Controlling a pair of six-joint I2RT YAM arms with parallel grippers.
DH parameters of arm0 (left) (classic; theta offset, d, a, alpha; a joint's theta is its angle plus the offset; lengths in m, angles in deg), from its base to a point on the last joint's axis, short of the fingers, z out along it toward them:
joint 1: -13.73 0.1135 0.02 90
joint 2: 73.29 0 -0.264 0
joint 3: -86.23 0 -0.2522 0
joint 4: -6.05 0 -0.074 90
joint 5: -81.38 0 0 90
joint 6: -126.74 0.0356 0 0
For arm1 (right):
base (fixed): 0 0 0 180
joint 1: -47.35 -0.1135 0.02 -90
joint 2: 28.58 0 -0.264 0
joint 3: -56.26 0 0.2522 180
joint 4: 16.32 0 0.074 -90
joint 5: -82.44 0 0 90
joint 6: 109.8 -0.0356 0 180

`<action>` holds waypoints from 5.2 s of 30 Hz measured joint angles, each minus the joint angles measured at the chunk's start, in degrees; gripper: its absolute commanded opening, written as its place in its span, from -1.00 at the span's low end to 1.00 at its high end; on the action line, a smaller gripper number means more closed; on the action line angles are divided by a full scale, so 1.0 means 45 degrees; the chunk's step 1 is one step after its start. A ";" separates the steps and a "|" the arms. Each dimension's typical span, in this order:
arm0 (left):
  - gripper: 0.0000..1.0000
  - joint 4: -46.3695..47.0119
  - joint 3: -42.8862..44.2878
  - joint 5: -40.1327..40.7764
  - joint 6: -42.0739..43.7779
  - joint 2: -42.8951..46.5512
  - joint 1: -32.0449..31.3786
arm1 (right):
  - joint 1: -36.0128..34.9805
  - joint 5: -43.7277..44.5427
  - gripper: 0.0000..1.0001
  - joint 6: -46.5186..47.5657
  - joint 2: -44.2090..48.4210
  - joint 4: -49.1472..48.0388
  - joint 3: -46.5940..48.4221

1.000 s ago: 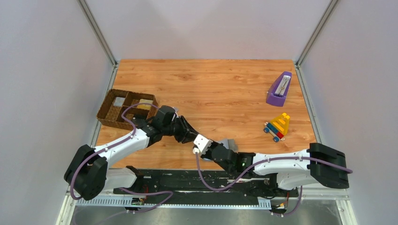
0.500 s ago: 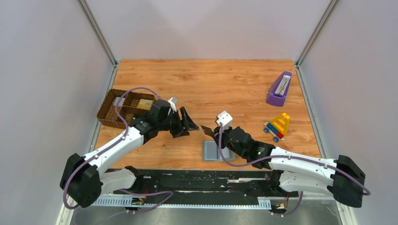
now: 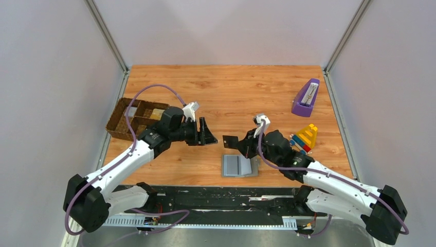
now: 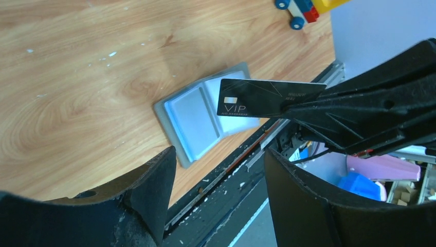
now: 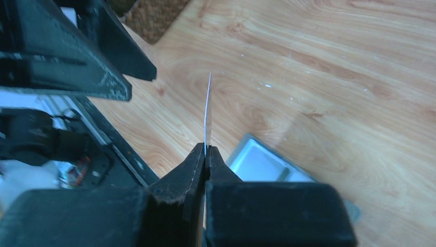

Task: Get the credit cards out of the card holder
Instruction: Remove the credit card from the card holder, then place the credit card in the storage box.

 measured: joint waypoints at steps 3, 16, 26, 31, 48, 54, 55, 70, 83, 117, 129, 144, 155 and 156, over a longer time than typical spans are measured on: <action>0.42 0.0758 -0.0432 -0.0408 -0.0311 0.0277 0.0019 | 0.0155 0.0000 -1.00 -0.1481 0.0253 -0.0034 0.0000; 0.27 0.5464 -0.1889 -0.2142 -0.3521 0.0408 0.0087 | 0.0160 0.0670 -1.00 -0.6086 0.2720 -0.2526 -0.1579; -0.31 1.0273 -0.3152 -0.3317 -0.6062 -0.0335 0.0097 | 0.0160 0.0743 -1.00 -0.7130 0.3123 -0.3517 -0.2331; -0.82 1.1302 -0.3541 -0.3434 -0.6679 -0.0529 0.0160 | 0.0185 0.0738 -0.94 -0.7393 0.3152 -0.3852 -0.2399; -1.00 0.7320 -0.2448 -0.3793 -0.4002 0.0481 0.3109 | 0.0253 0.0738 0.94 -0.7062 0.4138 -0.3191 -0.2783; -1.00 0.2433 0.0199 -0.3706 -0.0335 0.0670 0.5017 | 0.0253 0.0767 1.00 -0.6363 0.5736 -0.2103 -0.2909; -1.00 0.1812 0.0486 -0.3672 0.0238 0.0670 0.5285 | 0.0253 0.0792 1.00 -0.6271 0.6071 -0.1943 -0.2992; -1.00 -0.5425 0.4119 -0.1826 0.7038 -0.0821 1.0040 | 0.0253 0.0495 1.00 -0.5299 0.8442 0.0529 -0.3385; -1.00 -0.7096 0.4546 -0.1287 0.8913 -0.2472 1.2395 | 0.0253 0.0112 1.00 -0.4435 0.8990 0.1923 -0.3293; -1.00 -0.5639 0.4449 -0.1486 0.8578 -0.4974 1.2507 | 0.0253 0.0743 1.00 -0.3279 0.8194 0.2229 -0.2409; -1.00 -0.4935 0.3536 -0.1763 0.8281 -0.5450 1.2512 | 0.0253 0.0840 1.00 -0.3050 0.7742 0.2225 -0.2293; -0.54 -0.4532 0.3419 -0.1778 0.8194 -0.6086 1.2512 | 0.0253 0.0981 1.00 -0.3002 0.7762 0.2220 -0.2278; -0.39 -0.4624 0.3419 -0.1433 0.8189 -0.6261 1.2512 | 0.0253 0.1112 1.00 -0.2997 0.7728 0.2215 -0.2161; -0.38 -0.4634 0.3419 -0.1370 0.8189 -0.6266 1.2512 | 0.0253 0.1127 1.00 -0.2997 0.7708 0.2215 -0.2161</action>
